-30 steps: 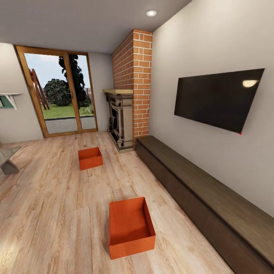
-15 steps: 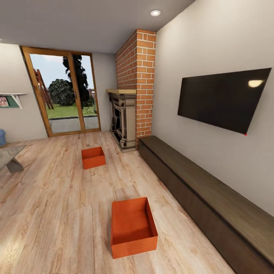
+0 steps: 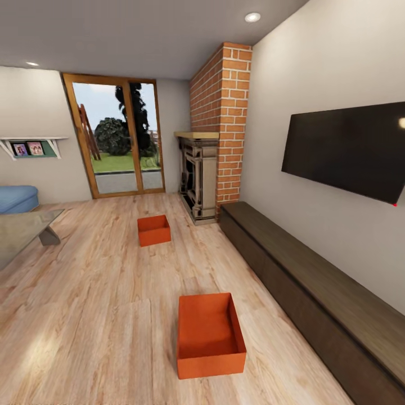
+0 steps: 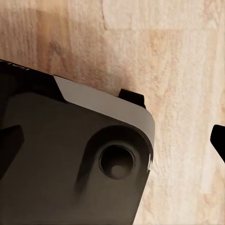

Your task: Move the two storage containers from the living room to the garage. In the garage, place one container on the floor and stack the other container on top of it (either order is fine).

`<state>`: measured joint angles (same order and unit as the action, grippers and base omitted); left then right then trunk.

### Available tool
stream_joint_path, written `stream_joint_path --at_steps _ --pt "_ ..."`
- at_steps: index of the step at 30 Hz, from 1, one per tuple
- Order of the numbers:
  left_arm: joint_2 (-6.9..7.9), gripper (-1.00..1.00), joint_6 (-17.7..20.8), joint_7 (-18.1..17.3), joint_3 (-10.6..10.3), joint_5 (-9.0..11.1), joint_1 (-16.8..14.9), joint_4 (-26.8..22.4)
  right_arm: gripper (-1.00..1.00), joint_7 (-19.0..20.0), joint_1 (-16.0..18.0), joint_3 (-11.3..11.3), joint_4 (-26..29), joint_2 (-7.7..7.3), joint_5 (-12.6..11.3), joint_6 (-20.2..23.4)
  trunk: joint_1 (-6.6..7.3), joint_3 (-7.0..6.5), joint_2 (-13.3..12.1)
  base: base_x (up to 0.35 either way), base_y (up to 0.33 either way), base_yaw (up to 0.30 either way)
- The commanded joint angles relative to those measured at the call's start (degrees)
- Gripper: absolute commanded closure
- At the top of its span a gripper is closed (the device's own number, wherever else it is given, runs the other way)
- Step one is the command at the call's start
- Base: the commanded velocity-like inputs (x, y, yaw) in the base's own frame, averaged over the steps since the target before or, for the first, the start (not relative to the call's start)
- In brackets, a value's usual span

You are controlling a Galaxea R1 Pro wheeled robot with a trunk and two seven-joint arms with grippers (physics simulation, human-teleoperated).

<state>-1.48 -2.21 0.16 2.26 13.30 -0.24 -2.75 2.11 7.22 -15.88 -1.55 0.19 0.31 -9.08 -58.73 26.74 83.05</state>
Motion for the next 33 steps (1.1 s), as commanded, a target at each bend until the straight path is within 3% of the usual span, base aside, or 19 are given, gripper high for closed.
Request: stream_joint_path --at_steps 1,10,22,33 --pt "-0.02 -1.00 -0.16 0.02 0.20 0.15 -0.02 0.02 -1.00 0.13 0.07 -0.03 -0.17 0.02 0.04 -0.34 0.00 0.05 0.03 0.000 0.000 0.024" --pt "-0.02 -1.00 -0.12 0.02 0.13 0.15 -0.02 0.02 -1.00 0.39 0.07 -0.03 -0.17 -0.17 0.21 -0.45 0.00 0.05 0.03 0.030 -0.021 0.005" --pt "0.02 -1.00 -0.08 0.02 0.12 0.15 -0.02 0.02 -1.00 0.13 0.07 -0.03 -0.20 -0.03 -0.05 -0.33 0.00 0.05 0.03 0.209 -0.172 0.003" --pt "0.05 -1.00 -0.11 0.02 0.12 0.15 -0.02 0.02 -1.00 0.09 0.07 -0.03 -0.21 -0.10 -0.05 -0.32 0.00 0.05 0.03 0.203 -0.151 0.219"
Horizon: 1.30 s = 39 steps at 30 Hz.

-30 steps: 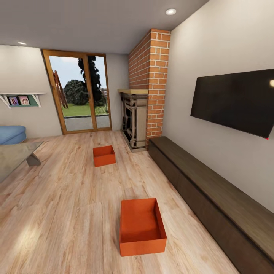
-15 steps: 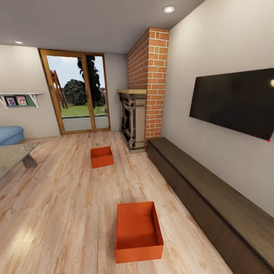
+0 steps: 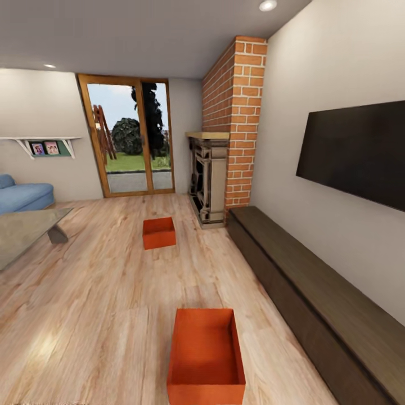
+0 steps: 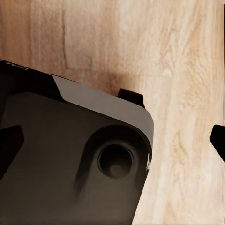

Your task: Move the two storage containers from the living room to the garage. In the garage, place one container on the floor and stack the other container on top of it (either order is fine).

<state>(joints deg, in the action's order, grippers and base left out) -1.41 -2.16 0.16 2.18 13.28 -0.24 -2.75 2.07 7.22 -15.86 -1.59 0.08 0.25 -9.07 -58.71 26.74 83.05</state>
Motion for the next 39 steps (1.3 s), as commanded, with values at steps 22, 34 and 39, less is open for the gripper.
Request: stream_joint_path --at_steps 22,34,39 --pt "0.00 -1.00 -0.13 0.02 0.19 0.17 -0.02 0.02 -1.00 0.12 0.07 -0.05 -0.17 0.02 -0.04 -0.38 -0.01 0.06 0.03 0.063 -0.017 0.246" --pt "-0.08 -1.00 -0.21 0.02 0.19 0.15 -0.02 -0.06 -1.00 0.13 0.07 0.29 -0.17 0.17 -0.42 -0.42 -0.01 0.06 0.03 0.176 0.000 -0.090" --pt "-0.08 -1.00 -0.21 0.02 0.19 0.14 -0.02 -0.07 -1.00 0.13 0.07 0.30 -0.17 0.18 -0.42 -0.42 -0.01 0.06 0.03 0.001 0.000 -0.244"
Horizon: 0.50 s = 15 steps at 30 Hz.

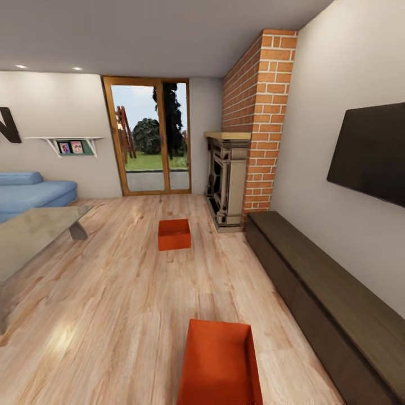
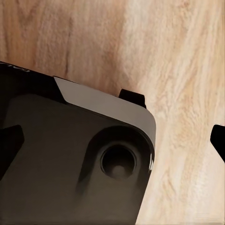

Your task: Move the two storage containers from the living room to the garage. In the garage, place one container on the floor and stack the other container on top of it (either order is fine).

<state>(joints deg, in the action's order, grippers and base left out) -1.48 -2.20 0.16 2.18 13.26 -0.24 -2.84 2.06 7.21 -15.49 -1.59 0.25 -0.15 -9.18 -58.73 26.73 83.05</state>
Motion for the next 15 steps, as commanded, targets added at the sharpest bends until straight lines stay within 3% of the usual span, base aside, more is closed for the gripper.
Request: stream_joint_path --at_steps 1,15 --pt "-0.01 -1.00 -0.17 0.02 0.19 0.17 -0.02 0.02 -1.00 0.14 0.08 -0.06 -0.17 0.01 -0.03 -0.31 0.00 0.06 0.03 0.000 0.000 -0.244" --pt "-0.01 -1.00 -0.17 0.02 0.19 0.19 -0.02 0.02 -1.00 0.14 0.08 -0.06 -0.17 0.01 -0.03 -0.27 0.00 0.06 0.03 0.000 0.000 -0.219"
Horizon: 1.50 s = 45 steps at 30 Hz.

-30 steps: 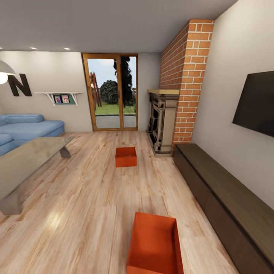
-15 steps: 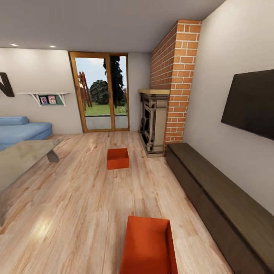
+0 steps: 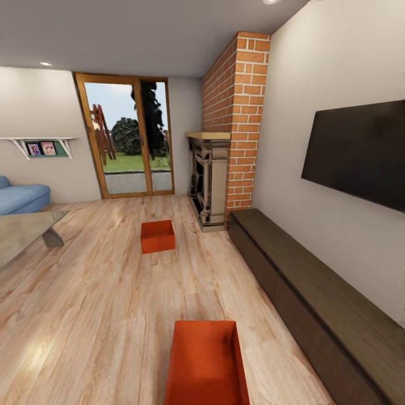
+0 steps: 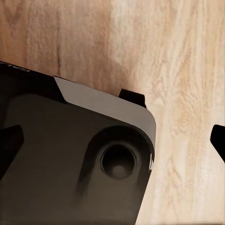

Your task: Move the two storage containers from the living room to the garage. In the garage, place one container on the floor and stack the other container on top of it (either order is fine).

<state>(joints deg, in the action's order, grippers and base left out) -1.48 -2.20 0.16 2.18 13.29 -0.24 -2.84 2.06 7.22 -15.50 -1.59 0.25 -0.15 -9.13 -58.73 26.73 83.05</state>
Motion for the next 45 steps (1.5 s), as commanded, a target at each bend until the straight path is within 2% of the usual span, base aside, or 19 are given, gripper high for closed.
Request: stream_joint_path --at_steps 1,10,29,36,45 --pt "-0.01 -1.00 -0.17 0.02 0.19 0.16 -0.02 0.03 -1.00 0.13 0.08 -0.06 -0.17 0.01 -0.03 -0.30 0.00 0.06 0.03 0.000 0.000 -0.139" --pt "0.04 -1.00 -0.15 0.02 0.19 0.16 -0.02 0.03 -1.00 0.13 0.08 -0.06 -0.17 0.01 -0.02 -0.35 0.00 0.06 0.03 0.018 -0.013 -0.073" --pt "0.07 -1.00 -0.17 0.02 0.19 0.20 -0.02 0.03 -1.00 0.21 0.08 -0.06 -0.17 -0.35 0.48 -0.36 0.00 0.06 0.03 0.220 -0.152 -0.001" --pt "0.07 -1.00 -0.17 0.02 0.24 0.24 -0.02 0.03 -1.00 0.29 0.08 -0.16 -0.17 -0.18 0.54 -0.30 0.00 0.06 0.03 0.068 -0.027 0.000" --pt "0.07 -1.00 -0.17 0.02 0.26 0.24 -0.02 0.03 -1.00 0.14 0.08 -0.15 -0.17 -0.16 0.51 -0.27 0.00 0.06 0.03 0.004 -0.002 0.173"
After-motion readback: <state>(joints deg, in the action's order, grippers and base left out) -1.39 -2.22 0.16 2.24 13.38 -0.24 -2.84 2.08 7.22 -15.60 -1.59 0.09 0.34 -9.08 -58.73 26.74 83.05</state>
